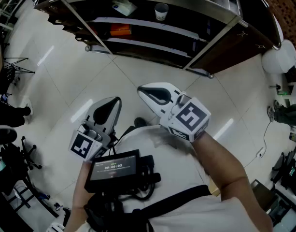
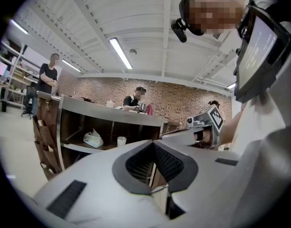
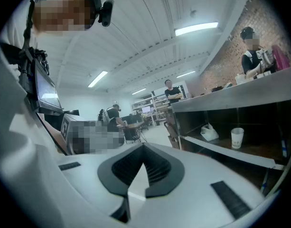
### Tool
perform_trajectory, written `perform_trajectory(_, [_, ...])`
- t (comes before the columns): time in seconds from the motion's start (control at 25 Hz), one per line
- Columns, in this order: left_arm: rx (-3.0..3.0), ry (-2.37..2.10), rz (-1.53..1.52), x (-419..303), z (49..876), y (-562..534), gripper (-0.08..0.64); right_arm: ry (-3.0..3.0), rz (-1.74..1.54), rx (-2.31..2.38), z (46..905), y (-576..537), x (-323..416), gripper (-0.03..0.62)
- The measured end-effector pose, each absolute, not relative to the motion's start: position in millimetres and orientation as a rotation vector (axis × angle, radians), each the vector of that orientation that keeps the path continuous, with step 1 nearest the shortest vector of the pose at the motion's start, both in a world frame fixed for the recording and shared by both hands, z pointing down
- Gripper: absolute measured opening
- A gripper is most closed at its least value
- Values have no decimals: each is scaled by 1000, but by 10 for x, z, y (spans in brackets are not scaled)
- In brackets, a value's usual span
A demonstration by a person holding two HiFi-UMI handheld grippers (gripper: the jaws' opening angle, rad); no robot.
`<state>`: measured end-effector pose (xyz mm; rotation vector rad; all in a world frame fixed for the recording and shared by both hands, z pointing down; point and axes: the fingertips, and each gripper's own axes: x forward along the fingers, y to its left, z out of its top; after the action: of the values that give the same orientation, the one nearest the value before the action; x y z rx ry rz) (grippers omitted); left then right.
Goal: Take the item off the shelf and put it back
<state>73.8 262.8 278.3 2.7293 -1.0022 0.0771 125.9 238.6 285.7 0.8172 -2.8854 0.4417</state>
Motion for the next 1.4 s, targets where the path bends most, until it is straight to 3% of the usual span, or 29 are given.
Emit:
perform_trajectory(0.64, [2695, -1166, 54, -707, 2786, 2603, 5, -2863, 407, 767, 2883, 2279, 28, 5])
perform_trajectory(1.4, [2611, -1238, 248, -402, 3201, 653, 5, -2834, 631, 760, 3490, 580, 301, 5])
